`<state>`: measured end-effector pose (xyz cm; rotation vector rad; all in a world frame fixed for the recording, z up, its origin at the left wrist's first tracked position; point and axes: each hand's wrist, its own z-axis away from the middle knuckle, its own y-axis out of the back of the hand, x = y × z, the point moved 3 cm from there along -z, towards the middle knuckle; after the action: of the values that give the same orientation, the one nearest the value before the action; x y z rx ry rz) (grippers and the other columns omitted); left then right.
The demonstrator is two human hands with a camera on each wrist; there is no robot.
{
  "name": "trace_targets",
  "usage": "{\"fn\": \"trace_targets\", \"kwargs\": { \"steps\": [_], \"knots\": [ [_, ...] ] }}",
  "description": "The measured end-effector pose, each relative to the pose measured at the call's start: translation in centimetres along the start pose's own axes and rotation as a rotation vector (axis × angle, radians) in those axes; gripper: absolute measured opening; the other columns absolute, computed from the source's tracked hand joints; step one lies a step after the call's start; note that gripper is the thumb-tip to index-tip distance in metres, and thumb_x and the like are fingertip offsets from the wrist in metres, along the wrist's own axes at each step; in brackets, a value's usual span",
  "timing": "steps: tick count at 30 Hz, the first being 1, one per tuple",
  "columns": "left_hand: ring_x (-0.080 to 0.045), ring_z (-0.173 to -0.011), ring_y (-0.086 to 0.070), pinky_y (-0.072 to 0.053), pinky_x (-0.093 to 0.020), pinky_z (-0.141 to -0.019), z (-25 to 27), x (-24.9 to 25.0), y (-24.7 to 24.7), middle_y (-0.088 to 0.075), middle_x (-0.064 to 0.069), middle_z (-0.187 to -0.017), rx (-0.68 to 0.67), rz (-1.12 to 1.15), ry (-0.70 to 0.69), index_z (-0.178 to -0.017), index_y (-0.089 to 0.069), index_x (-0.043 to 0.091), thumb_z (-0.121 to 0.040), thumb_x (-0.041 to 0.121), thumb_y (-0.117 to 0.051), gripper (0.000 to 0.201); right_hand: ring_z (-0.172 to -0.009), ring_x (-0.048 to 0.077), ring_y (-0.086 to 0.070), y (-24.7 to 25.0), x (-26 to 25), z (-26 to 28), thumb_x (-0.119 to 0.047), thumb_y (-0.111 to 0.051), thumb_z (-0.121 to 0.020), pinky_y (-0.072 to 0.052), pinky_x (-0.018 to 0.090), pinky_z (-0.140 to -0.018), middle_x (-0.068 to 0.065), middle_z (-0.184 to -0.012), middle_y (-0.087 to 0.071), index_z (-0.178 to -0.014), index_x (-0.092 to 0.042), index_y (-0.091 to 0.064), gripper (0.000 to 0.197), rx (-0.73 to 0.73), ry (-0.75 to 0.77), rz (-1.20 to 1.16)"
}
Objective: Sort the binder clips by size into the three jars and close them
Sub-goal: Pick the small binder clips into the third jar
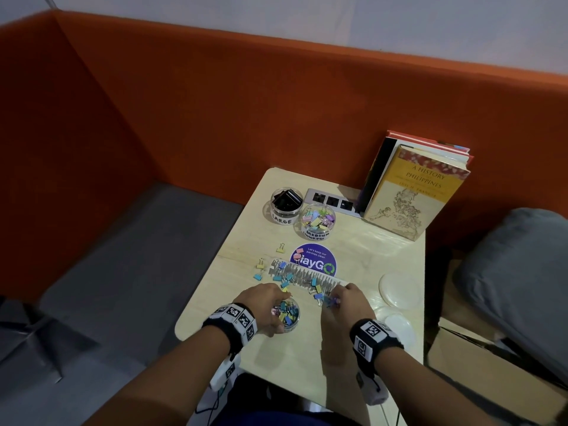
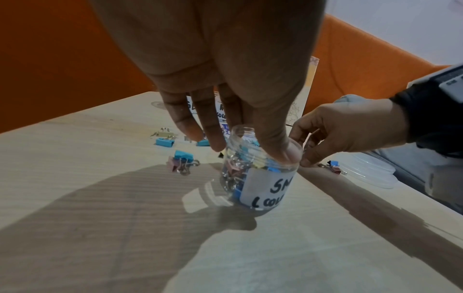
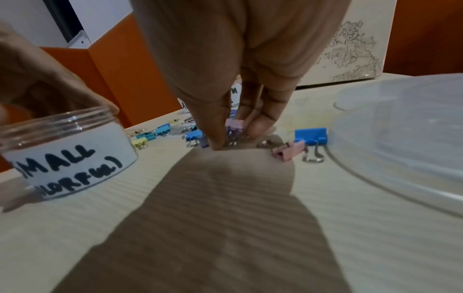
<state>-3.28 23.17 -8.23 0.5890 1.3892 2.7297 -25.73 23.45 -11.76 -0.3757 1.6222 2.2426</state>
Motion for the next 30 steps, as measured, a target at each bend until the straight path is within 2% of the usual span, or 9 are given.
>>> {"fn": "trace_targets", "kwargs": {
  "steps": [5, 9, 12, 15, 18, 21, 25, 28, 30],
  "knots": [
    [-0.02, -0.13, -0.047, -0.045, -0.034, -0.102, -0.1, 0.1, -0.1, -0.049, 0.003, -0.142, -0.002, 0.007, 0.006, -0.148, -0.044, 0.029, -0.071, 0.042, -0.086, 0.088, -0.076, 0.018, -0.057, 0.3, 0.4, 0.1, -0.025, -0.07, -0.077, -0.042, 0.021, -0.068, 0.003, -0.094, -0.065, -0.093, -0.019, -0.069, 0.018, -0.033, -0.044, -0.06],
    [-0.02, -0.128, -0.048, -0.045, -0.033, -0.101, -0.2, 0.1, 0.0, -0.05, 0.003, -0.141, -0.001, 0.013, 0.005, -0.147, -0.046, 0.028, -0.071, 0.042, -0.086, 0.087, -0.072, 0.013, -0.063, 1.3, 0.3, 0.2, -0.016, -0.07, -0.075, -0.045, 0.015, -0.061, -0.008, -0.076, -0.067, -0.073, -0.027, -0.063, 0.013, -0.037, -0.094, -0.196],
    [-0.02, -0.126, -0.05, -0.046, -0.033, -0.1, -0.2, 0.0, -0.1, -0.052, 0.004, -0.139, 0.013, 0.024, 0.01, -0.145, -0.048, 0.028, -0.071, 0.042, -0.086, 0.085, -0.066, 0.011, -0.062, 2.1, -1.5, 0.6, -0.01, -0.073, -0.081, -0.04, 0.009, -0.055, -0.007, -0.072, -0.067, -0.073, -0.028, -0.06, 0.023, -0.021, -0.011, -0.357],
    [-0.019, -0.119, -0.054, -0.049, -0.033, -0.094, -0.3, -0.1, -0.2, -0.056, 0.005, -0.13, 0.028, 0.024, 0.019, -0.139, -0.054, 0.03, -0.069, 0.04, -0.087, 0.079, -0.061, 0.006, -0.061, 2.0, -4.0, 1.0, -0.01, -0.073, -0.084, -0.047, 0.017, -0.057, -0.005, -0.074, -0.069, -0.079, -0.026, -0.065, 0.018, -0.135, 0.12, -0.491],
    [-0.02, -0.112, -0.058, -0.049, -0.031, -0.087, -0.2, -0.1, -0.1, -0.059, 0.006, -0.121, 0.038, 0.03, 0.022, -0.13, -0.061, 0.031, -0.065, 0.038, -0.088, 0.071, -0.075, 0.004, -0.064, 1.3, -5.7, 1.2, -0.021, -0.074, -0.084, -0.048, 0.017, -0.067, -0.009, -0.082, -0.069, -0.087, -0.028, -0.069, 0.009, -0.219, 0.229, -0.409],
    [-0.02, -0.117, -0.056, -0.05, -0.034, -0.093, -0.2, -0.1, -0.1, -0.057, 0.005, -0.128, 0.038, 0.031, 0.028, -0.136, -0.056, 0.031, -0.067, 0.038, -0.088, 0.077, -0.083, 0.011, -0.064, 1.3, -5.0, 1.0, -0.017, -0.066, -0.088, -0.051, 0.022, -0.076, -0.005, -0.09, -0.071, -0.093, -0.021, -0.071, 0.008, -0.158, 0.208, -0.258],
    [-0.021, -0.125, -0.05, -0.048, -0.036, -0.1, -0.2, -0.1, -0.1, -0.052, 0.004, -0.138, 0.002, 0.031, 0.029, -0.146, -0.047, 0.03, -0.071, 0.04, -0.086, 0.084, -0.076, 0.019, -0.061, 1.8, -2.1, 0.5, -0.018, -0.062, -0.084, -0.05, 0.028, -0.069, 0.001, -0.085, -0.068, -0.076, -0.027, -0.061, 0.012, -0.066, 0.018, -0.13],
    [-0.021, -0.126, -0.05, -0.048, -0.036, -0.101, -0.2, 0.0, -0.1, -0.052, 0.004, -0.139, -0.005, 0.025, 0.03, -0.146, -0.047, 0.03, -0.07, 0.041, -0.087, 0.087, -0.077, 0.017, -0.055, 1.4, -0.6, 0.6, -0.028, -0.064, -0.082, -0.041, 0.023, -0.066, 0.003, -0.095, -0.066, -0.08, -0.024, -0.065, 0.004, -0.086, -0.053, -0.026],
    [-0.021, -0.126, -0.05, -0.048, -0.036, -0.1, -0.2, 0.0, -0.1, -0.052, 0.004, -0.139, -0.009, 0.021, 0.031, -0.146, -0.047, 0.03, -0.069, 0.041, -0.087, 0.088, -0.08, 0.017, -0.059, 0.9, -0.3, 0.9, -0.031, -0.066, -0.081, -0.044, 0.022, -0.069, 0.002, -0.097, -0.067, -0.084, -0.023, -0.069, 0.01, -0.102, -0.056, -0.025]
  ]
}}
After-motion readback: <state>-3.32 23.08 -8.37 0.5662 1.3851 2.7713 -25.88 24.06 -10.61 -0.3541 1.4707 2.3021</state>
